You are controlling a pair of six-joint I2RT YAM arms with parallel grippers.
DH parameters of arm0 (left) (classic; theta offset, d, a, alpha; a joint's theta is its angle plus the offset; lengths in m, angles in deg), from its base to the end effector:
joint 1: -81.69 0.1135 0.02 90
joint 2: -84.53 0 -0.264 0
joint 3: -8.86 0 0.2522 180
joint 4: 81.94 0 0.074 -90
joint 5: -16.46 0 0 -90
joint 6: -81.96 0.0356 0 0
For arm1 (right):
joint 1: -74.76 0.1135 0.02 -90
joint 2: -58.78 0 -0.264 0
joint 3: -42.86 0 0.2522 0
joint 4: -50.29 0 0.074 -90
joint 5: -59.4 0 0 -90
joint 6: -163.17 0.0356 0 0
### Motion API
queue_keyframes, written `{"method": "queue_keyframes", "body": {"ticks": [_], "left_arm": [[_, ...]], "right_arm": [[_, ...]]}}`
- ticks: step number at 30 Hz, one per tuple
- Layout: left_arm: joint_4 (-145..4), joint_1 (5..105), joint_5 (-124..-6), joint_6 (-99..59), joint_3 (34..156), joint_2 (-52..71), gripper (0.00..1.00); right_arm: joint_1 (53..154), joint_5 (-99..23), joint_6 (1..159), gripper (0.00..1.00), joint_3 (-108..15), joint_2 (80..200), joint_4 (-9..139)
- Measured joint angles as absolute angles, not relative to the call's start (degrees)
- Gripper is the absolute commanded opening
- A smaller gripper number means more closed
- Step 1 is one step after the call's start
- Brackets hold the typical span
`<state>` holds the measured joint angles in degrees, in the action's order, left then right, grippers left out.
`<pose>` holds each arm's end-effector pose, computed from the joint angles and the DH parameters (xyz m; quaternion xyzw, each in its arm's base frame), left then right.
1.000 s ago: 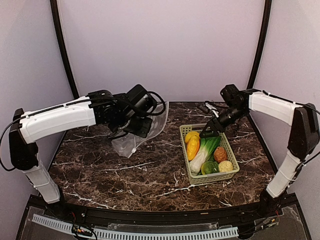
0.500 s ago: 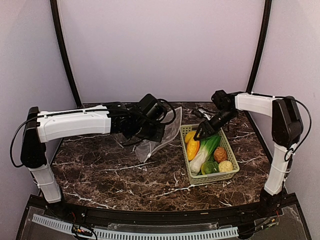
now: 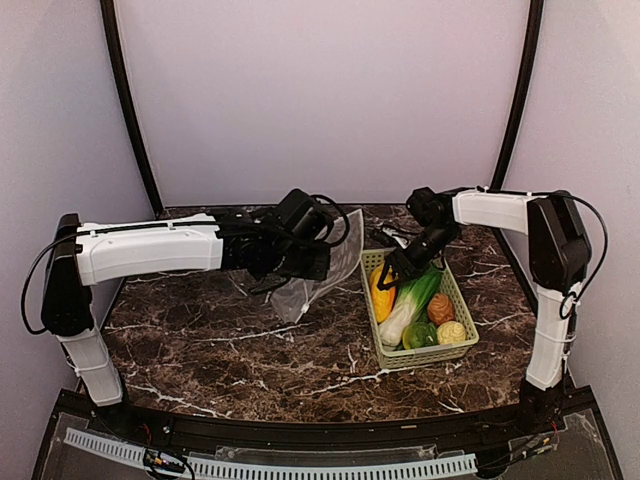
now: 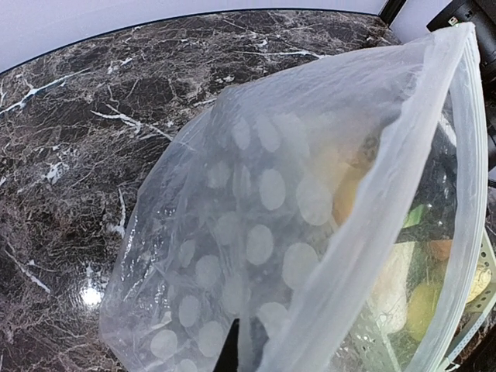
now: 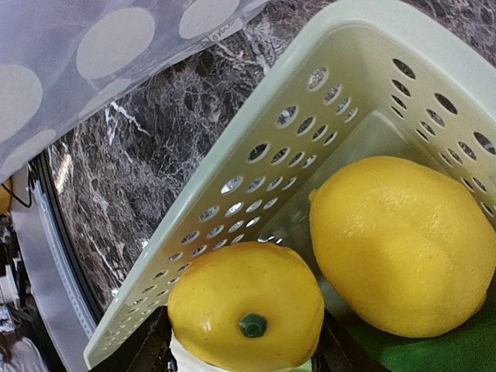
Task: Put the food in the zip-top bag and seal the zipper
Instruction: Pick up the fake fruit from the bin, then place the fake fruit in the zipper food storage bag.
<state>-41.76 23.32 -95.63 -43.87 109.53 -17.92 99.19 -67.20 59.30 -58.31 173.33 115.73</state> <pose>0.2257 -0.3408 0.2919 0.0987 0.8944 -0.1735 0.4001 0.3508 0.1827 0.1946 -0.3389 0.8826 0.3197 0.0633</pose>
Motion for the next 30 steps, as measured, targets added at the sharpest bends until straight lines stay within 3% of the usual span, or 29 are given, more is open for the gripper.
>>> {"method": "queue_keyframes", "body": {"ticks": [2,5,12,17,25,30], "left_arm": [[-42.0,23.3,-95.6,-44.0,109.5,-17.9,0.01],[-42.5,23.3,-95.6,-44.4,109.5,-17.9,0.01],[-42.9,23.4,-95.6,-45.7,109.5,-18.1,0.01],[-43.5,24.0,-95.1,-47.2,109.5,-19.2,0.01],[-46.9,25.6,-92.9,-49.9,109.6,-20.9,0.01],[-48.6,25.9,-91.6,-50.7,109.8,-22.0,0.01]], "right_arm": [[99.3,-67.0,59.4,0.39,-58.4,173.3,115.7],[99.3,-66.9,60.2,0.33,-58.6,173.3,115.7],[98.9,-67.2,60.0,0.33,-59.2,171.9,115.9],[98.2,-68.6,58.4,0.33,-59.9,164.0,116.8],[97.6,-78.8,56.1,0.33,-69.4,152.7,118.3],[98.2,-82.7,57.4,0.33,-71.5,151.5,117.1]]}}
